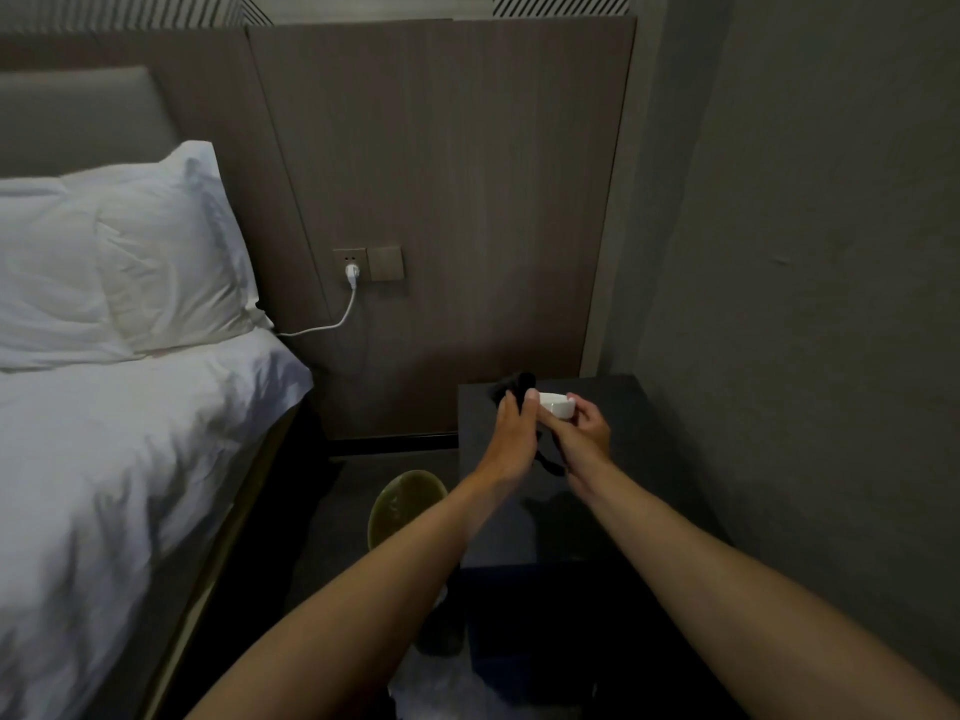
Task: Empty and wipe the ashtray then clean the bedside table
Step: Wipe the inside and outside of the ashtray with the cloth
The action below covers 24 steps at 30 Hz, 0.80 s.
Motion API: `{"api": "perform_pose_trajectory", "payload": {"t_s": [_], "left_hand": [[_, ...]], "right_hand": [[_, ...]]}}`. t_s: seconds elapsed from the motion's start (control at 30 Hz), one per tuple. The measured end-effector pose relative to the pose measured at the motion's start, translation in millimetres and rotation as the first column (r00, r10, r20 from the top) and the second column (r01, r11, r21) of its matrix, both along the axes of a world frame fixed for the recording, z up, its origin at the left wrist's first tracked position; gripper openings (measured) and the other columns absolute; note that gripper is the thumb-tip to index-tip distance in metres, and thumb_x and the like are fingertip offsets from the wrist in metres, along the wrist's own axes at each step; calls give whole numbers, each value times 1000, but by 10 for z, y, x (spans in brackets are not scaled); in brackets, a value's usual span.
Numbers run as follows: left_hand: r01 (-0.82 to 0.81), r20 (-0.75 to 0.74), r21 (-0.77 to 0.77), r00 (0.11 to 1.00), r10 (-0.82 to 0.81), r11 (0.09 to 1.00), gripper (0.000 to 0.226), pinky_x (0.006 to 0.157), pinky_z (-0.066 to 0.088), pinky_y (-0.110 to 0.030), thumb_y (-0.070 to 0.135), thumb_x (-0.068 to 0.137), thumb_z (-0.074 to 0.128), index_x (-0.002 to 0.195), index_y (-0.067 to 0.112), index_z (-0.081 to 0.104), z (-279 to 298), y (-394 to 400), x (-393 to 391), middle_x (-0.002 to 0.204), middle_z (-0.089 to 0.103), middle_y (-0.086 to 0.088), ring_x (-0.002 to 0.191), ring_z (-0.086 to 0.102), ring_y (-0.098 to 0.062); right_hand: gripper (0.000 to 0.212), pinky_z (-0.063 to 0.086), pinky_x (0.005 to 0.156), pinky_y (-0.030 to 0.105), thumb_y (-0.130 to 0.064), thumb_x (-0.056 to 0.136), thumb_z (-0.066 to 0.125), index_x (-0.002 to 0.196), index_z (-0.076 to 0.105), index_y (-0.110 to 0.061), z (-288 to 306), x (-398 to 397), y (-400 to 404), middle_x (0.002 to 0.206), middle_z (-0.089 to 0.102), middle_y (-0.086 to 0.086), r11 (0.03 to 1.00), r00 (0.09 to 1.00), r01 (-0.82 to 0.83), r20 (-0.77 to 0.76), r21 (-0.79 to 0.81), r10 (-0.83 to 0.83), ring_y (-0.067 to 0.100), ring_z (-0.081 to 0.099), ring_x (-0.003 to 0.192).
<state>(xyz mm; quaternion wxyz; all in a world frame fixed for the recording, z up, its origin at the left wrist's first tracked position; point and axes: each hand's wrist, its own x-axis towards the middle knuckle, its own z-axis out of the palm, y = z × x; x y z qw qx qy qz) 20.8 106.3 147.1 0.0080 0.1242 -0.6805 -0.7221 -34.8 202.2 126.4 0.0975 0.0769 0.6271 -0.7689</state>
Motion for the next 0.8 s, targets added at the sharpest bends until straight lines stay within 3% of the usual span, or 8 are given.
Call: {"api": "perform_pose_trajectory", "payload": {"t_s": [0.07, 0.17, 0.33, 0.43, 0.5, 0.6, 0.7, 0.8], "left_hand": [[-47, 57, 47, 997, 45, 998, 96, 106, 47, -55, 89, 80, 32, 153, 26, 33, 27, -84, -20, 148, 47, -9, 128, 53, -25], [-137, 176, 127, 978, 114, 982, 70, 86, 50, -48, 69, 99, 22, 139, 20, 51, 129, -184, -10, 125, 61, -13, 107, 61, -28], [-192, 229, 225, 963, 140, 955, 79, 110, 36, -63, 78, 93, 27, 130, 19, 63, 103, -388, 7, 108, 75, -14, 100, 72, -37], [-212, 213, 258, 964, 159, 943, 73, 99, 51, -53, 73, 95, 32, 134, 18, 61, 144, -442, 26, 107, 76, -15, 92, 75, -32], [-227, 214, 278, 962, 170, 933, 75, 101, 51, -55, 74, 94, 35, 133, 16, 62, 139, -447, 25, 105, 77, -15, 94, 75, -34], [-207, 213, 310, 966, 145, 928, 77, 101, 50, -57, 74, 92, 36, 131, 14, 64, 64, -488, -10, 116, 73, -19, 107, 70, -37], [-226, 241, 303, 958, 155, 926, 63, 90, 56, -45, 64, 97, 42, 123, 13, 67, 36, -522, 14, 111, 73, -17, 101, 70, -32], [-222, 243, 295, 958, 152, 929, 52, 81, 58, -41, 53, 96, 54, 131, 15, 60, 33, -538, 40, 117, 72, -17, 101, 71, -31]], "right_hand": [[80, 54, 99, 40, -21, 65, 93, 135, 54, -19, -15, -9, 21, 130, 63, 5, 997, 996, -73, -40, 19, 74, 21, 62, 116], [75, 53, 102, 40, -23, 68, 91, 135, 57, -19, 1, 13, 57, 127, 65, 4, 978, 977, -196, -74, 64, 201, 19, 63, 115], [62, 51, 91, 31, -33, 76, 83, 128, 51, -21, 77, 95, 71, 124, 61, 5, 942, 942, -337, -13, -10, 336, 20, 61, 111], [56, 51, 90, 30, -31, 83, 77, 129, 50, -16, 117, 127, 99, 126, 59, 9, 920, 920, -391, -4, 15, 392, 22, 60, 112], [55, 53, 87, 30, -36, 82, 76, 127, 54, -13, 135, 142, 108, 128, 59, 13, 909, 909, -416, -14, 8, 417, 25, 61, 114], [62, 55, 96, 45, -47, 76, 78, 126, 59, -16, 137, 146, 120, 133, 60, 14, 886, 887, -462, 12, -35, 463, 27, 60, 121], [48, 45, 106, 56, -57, 88, 63, 126, 59, -27, 156, 197, 141, 132, 59, 6, 834, 832, -551, 66, -18, 551, 25, 53, 127], [53, 38, 109, 54, -63, 91, 50, 134, 51, -32, 179, 259, 124, 134, 56, 4, 810, 806, -585, 86, -30, 585, 23, 51, 126]]}}
